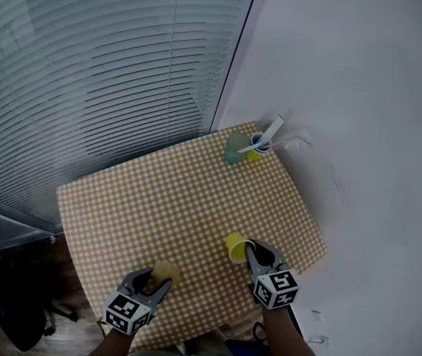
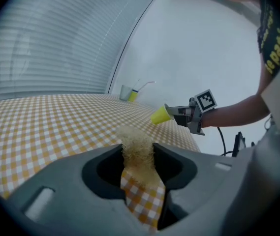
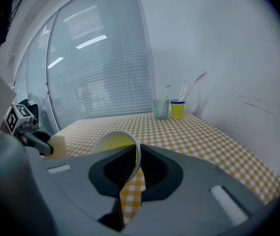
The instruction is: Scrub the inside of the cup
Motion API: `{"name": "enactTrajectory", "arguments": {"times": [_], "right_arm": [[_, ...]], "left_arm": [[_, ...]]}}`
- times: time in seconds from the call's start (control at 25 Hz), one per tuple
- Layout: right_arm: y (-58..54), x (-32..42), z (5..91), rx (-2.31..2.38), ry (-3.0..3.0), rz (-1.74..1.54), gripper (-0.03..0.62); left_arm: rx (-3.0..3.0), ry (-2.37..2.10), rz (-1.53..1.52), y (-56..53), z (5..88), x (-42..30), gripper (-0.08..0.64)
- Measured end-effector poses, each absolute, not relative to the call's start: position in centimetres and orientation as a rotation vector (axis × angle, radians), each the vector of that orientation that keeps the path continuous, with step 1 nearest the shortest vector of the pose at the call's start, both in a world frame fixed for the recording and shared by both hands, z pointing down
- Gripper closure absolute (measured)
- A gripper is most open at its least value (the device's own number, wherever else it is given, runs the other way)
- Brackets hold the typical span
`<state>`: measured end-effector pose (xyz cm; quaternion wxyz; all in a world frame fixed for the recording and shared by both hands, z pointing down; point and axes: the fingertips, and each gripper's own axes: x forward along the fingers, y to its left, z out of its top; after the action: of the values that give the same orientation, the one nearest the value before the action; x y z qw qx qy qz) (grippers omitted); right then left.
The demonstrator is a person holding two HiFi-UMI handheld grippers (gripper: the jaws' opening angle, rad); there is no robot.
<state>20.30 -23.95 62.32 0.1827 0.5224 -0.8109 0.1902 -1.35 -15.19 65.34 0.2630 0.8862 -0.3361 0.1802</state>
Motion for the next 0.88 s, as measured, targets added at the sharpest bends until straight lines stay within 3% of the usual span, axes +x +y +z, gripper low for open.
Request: {"name": "enactTrajectory", "arguments": {"times": [0.88], "right_arm": [[-22.7,19.2,56.5,1.539,-2.396,0.440,0.560]], "left_arm": [[2.555,-0.943,0.307,-15.7,57.4,-1.1,0.416]]}}
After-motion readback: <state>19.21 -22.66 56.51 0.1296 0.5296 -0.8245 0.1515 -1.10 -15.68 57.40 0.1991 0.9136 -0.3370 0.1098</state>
